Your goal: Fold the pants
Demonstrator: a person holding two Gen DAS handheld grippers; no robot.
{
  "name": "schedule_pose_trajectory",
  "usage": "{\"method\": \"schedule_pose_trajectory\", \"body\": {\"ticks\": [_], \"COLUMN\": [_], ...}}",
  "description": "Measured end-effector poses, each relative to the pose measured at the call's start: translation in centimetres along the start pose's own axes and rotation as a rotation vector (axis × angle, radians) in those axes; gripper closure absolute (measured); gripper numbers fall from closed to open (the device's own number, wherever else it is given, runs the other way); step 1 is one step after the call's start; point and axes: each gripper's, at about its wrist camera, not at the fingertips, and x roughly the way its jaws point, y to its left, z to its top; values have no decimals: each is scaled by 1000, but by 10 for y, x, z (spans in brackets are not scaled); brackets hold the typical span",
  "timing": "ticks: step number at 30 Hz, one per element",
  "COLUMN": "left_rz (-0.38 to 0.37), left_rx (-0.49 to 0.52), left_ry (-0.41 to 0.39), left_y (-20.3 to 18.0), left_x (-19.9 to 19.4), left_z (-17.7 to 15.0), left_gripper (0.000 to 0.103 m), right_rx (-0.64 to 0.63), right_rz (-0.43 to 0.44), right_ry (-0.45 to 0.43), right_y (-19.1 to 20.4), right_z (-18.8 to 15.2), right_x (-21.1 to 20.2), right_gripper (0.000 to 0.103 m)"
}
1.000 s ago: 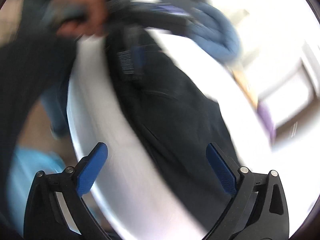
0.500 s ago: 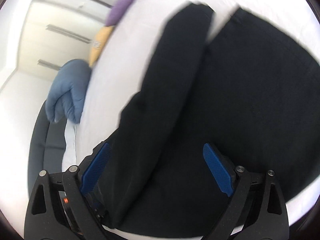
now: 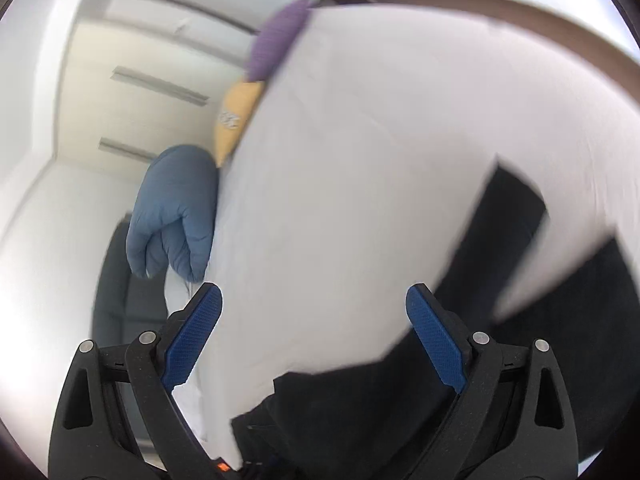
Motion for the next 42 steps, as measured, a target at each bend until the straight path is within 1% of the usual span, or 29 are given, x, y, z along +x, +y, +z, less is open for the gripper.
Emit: {"method": "schedule_pose_trajectory", "body": {"ticks": [2,4,5,7,9,11,12,14,15,16,18,19,20,21,22,23,26,28,29,31,32,33,34,35,36,37,38,39,42], "left_rz": [0,0,-1,1,-3,-9,-12,-13,-10,-5,-1,0,1,1,1,1,6,8,6,5,5,5,6,7,10,11,12,9,7], "left_rx": [-1,-4,-5,-2,4,4,1,-4,-6,-7,-10,-10,-10,-10,-12,-14,-19,-18,-17,-17,-17,-18,-21,-25,-27,-28,-28,-27,-22], "left_ry": [-7,-14,-17,-20,-19,-20,-21,-22,-21,-20,-17,-16,-16,-16,-18,-21,-33,-40,-43,-48,-50,-52,-55,-58,-61,-64,-67,-68,-64], "left_y": [9,12,15,17,18,20,21,23,23,23,24,25,25,26,27,27,28,25,25,26,26,26,26,26,25,25,24,25,23], "left_x": [1,1,1,0,-1,-1,-1,-1,-1,-1,0,0,0,0,0,0,0,2,2,3,2,2,2,2,2,1,1,1,0], "left_z": [-16,-20,-23,-25,-27,-28,-29,-29,-29,-29,-29,-29,-29,-29,-29,-30,-31,-31,-31,-32,-34,-35,-36,-37,-38,-38,-39,-39,-40], "left_gripper": [42,42,42,42,42,42,42,42,42,42,42,42,42,42,42,42,42,42,42,42,42,42,42,42,42,42,42,42,42], "right_rx": [-42,-52,-42,28,132,216,266,307,327,327,284,263,239,208,190,180,133,102,102,57,16,-39,-80,-142,-175,-176,-151,-88,19], "right_rz": [83,62,55,72,86,74,65,37,4,-10,-38,-29,-23,-54,-76,-94,-153,-253,-282,-279,-238,-122,-82,-116,-198,-250,-248,-211,-185], "right_ry": [-52,-68,-78,-88,-66,-20,13,35,50,52,55,73,108,124,123,119,84,112,128,174,177,134,94,30,-7,-13,-7,-10,-35], "right_y": [9,3,-10,-52,-99,-138,-156,-179,-184,-192,-183,-172,-163,-154,-147,-141,-109,-68,-48,-12,14,38,55,67,71,66,56,38,-5], "right_z": [18,24,22,10,-11,-43,-56,-78,-85,-85,-93,-94,-92,-89,-87,-81,-51,-33,-19,7,16,29,35,43,47,50,53,51,36], "right_x": [-12,-21,-27,-42,-43,-38,-30,-25,-16,-15,-4,10,22,27,29,25,4,9,12,20,14,10,5,-5,-10,-14,-18,-25,-32], "right_gripper": [8,8,8,9,10,23,24,29,29,34,37,51,77,84,94,100,100,100,99,96,96,96,96,95,94,94,94,94,94]}}
